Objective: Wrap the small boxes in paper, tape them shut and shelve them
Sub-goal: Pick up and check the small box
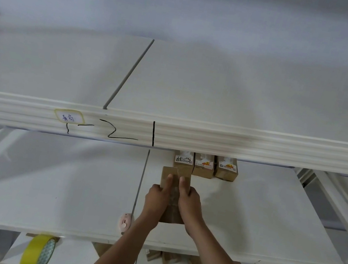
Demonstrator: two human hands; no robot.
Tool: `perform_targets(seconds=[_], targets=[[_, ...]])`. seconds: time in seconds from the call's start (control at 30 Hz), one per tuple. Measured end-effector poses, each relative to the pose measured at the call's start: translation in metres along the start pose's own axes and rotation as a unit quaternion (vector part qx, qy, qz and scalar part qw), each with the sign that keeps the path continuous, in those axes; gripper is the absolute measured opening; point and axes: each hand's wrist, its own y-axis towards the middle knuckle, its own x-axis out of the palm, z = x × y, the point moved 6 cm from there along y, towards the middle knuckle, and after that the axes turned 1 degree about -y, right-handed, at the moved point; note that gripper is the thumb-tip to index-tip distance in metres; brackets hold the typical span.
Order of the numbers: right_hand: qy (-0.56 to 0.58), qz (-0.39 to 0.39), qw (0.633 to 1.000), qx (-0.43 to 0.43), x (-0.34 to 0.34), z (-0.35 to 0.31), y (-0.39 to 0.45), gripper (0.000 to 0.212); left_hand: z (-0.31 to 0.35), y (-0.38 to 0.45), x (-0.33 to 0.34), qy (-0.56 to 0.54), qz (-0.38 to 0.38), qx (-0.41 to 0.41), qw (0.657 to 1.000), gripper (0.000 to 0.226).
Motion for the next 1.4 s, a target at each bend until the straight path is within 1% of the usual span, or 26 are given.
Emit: perform_targets(seconds=[0.07, 0.13, 0.2, 0.3, 0.33, 0.4, 0.43, 0.5, 0.57, 0.6, 0.67, 0.73, 0.8, 0.83, 0.97, 1.03, 1.1, 1.13, 1.2, 1.27, 1.33, 1.4], targets=[[-0.014, 0.014, 1.000, -0.008, 0.001, 0.000, 0.000, 0.060, 0.008, -0.005, -0.003, 0.037, 0.039, 0.037, 0.998, 0.063], [-0.020, 0.016, 1.000, -0.008, 0.002, 0.003, 0.001, 0.061, 0.013, -0.011, -0.002, 0.049, 0.045, 0.056, 0.996, 0.053], [-0.036, 0.017, 0.999, -0.009, 0.002, 0.004, 0.003, 0.062, 0.013, -0.012, 0.001, 0.050, 0.050, 0.067, 0.995, 0.050], [-0.057, 0.021, 0.998, -0.014, 0.002, 0.006, 0.004, 0.064, 0.007, -0.009, 0.002, 0.057, 0.052, 0.068, 0.995, 0.052], [-0.062, 0.021, 0.998, -0.017, 0.000, 0.005, 0.003, 0.064, 0.002, -0.005, 0.003, 0.044, 0.032, 0.059, 0.997, 0.056], [-0.068, 0.016, 0.998, -0.011, -0.005, 0.003, 0.003, 0.064, -0.008, 0.002, 0.008, -0.013, -0.050, 0.022, 0.998, 0.066], [-0.058, 0.009, 0.998, 0.002, -0.007, 0.002, 0.003, 0.065, -0.011, 0.003, 0.010, -0.039, -0.105, 0.006, 0.994, 0.064], [-0.011, -0.022, 0.998, 0.054, -0.011, 0.005, 0.005, 0.071, -0.013, 0.002, 0.013, -0.078, -0.200, 0.012, 0.977, 0.051], [0.037, -0.082, 0.992, 0.093, -0.009, 0.006, 0.006, 0.068, -0.011, 0.000, 0.012, -0.102, -0.243, 0.025, 0.964, 0.045], [0.051, -0.104, 0.989, 0.090, -0.009, 0.006, 0.006, 0.063, -0.010, 0.000, 0.010, -0.109, -0.243, 0.029, 0.963, 0.043], [0.063, -0.118, 0.989, 0.058, -0.010, 0.005, 0.007, 0.054, -0.007, 0.001, 0.004, -0.124, -0.216, 0.034, 0.968, 0.039], [0.029, -0.106, 0.994, 0.012, -0.012, -0.001, 0.004, 0.045, -0.003, 0.002, 0.001, -0.129, -0.196, 0.038, 0.971, 0.036], [-0.006, -0.094, 0.995, -0.025, -0.010, -0.006, 0.000, 0.031, -0.003, 0.002, 0.003, -0.117, -0.202, 0.044, 0.971, 0.035], [-0.018, -0.089, 0.995, -0.037, -0.008, -0.008, -0.001, 0.030, -0.005, 0.002, 0.006, -0.109, -0.205, 0.041, 0.972, 0.034], [-0.059, -0.058, 0.995, -0.059, -0.002, -0.003, -0.002, 0.037, -0.012, 0.003, 0.007, -0.118, -0.188, 0.018, 0.975, 0.037], [-0.041, -0.063, 0.996, -0.048, 0.000, 0.002, -0.001, 0.040, -0.012, 0.002, 0.004, -0.120, -0.185, 0.006, 0.975, 0.042], [-0.009, -0.068, 0.997, -0.032, 0.001, 0.003, -0.001, 0.045, -0.010, 0.002, 0.004, -0.113, -0.185, 0.001, 0.976, 0.053], [-0.002, -0.067, 0.997, -0.027, 0.003, 0.003, -0.001, 0.048, -0.009, 0.002, 0.004, -0.106, -0.168, -0.002, 0.980, 0.056], [-0.010, -0.049, 0.998, -0.023, 0.005, 0.002, 0.002, 0.051, -0.007, 0.001, 0.004, -0.105, -0.108, -0.018, 0.989, 0.054], [-0.026, -0.023, 0.999, -0.031, 0.005, -0.002, 0.004, 0.048, -0.007, 0.003, 0.005, -0.101, -0.060, -0.019, 0.993, 0.051], [-0.058, -0.007, 0.997, -0.048, 0.004, -0.009, 0.002, 0.042, -0.009, 0.006, 0.007, -0.085, -0.043, -0.002, 0.995, 0.050], [-0.077, -0.010, 0.995, -0.056, 0.006, -0.007, 0.004, 0.038, -0.011, 0.007, 0.008, -0.079, -0.040, 0.013, 0.996, 0.047]])
